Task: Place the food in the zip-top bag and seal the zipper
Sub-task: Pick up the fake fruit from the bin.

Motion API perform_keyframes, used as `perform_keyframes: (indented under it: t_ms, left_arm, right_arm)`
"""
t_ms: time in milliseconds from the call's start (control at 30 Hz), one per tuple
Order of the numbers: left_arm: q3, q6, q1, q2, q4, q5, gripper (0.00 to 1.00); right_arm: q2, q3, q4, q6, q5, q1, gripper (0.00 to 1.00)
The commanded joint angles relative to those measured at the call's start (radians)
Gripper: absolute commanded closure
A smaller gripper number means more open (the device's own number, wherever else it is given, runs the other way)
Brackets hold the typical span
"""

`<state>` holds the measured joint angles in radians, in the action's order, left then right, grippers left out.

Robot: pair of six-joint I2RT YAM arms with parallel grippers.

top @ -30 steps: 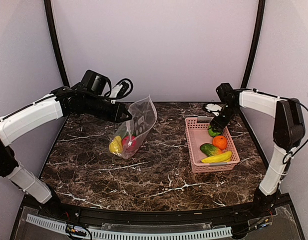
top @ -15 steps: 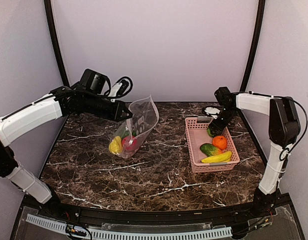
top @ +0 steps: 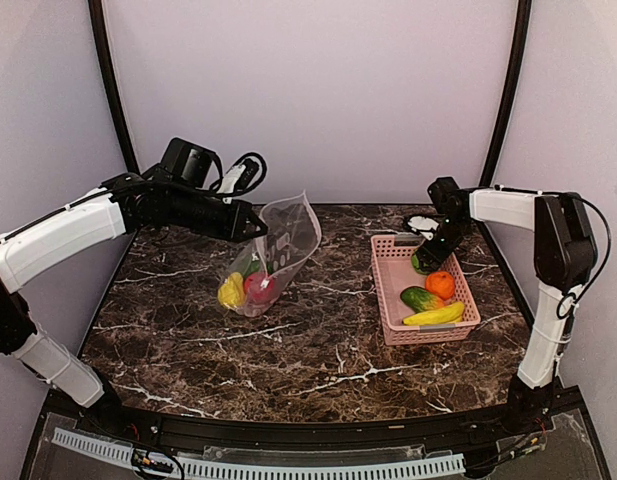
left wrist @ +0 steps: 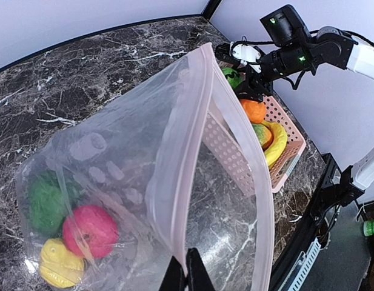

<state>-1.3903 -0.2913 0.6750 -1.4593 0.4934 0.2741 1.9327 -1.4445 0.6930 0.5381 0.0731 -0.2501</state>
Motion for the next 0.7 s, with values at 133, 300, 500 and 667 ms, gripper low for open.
perform_keyframes:
  t_ms: [133,300,500,667]
  left_arm:
    - [0.019,-0.009,-0.001,-0.005,-0.030,0.024,0.99]
    - [0.022,-0.008,0.000,-0.011,-0.032,0.014,0.99]
    - [0.019,-0.018,0.000,-0.016,-0.036,0.005,0.99]
    - [0.025,-0.031,0.000,-0.016,-0.044,-0.005,0.99]
  right_arm:
    - [-0.010,0.012,0.005,-0.028,-0.044,0.007,0.38]
    - [-0.099,-0.001,0.060,-0.064,-0.104,-0.010,0.39]
    - [-0.214,-0.043,0.104,-0.058,-0.166,-0.081,0.40]
    - [-0.295,-0.094,0.116,-0.046,-0.234,-0.162,0.40]
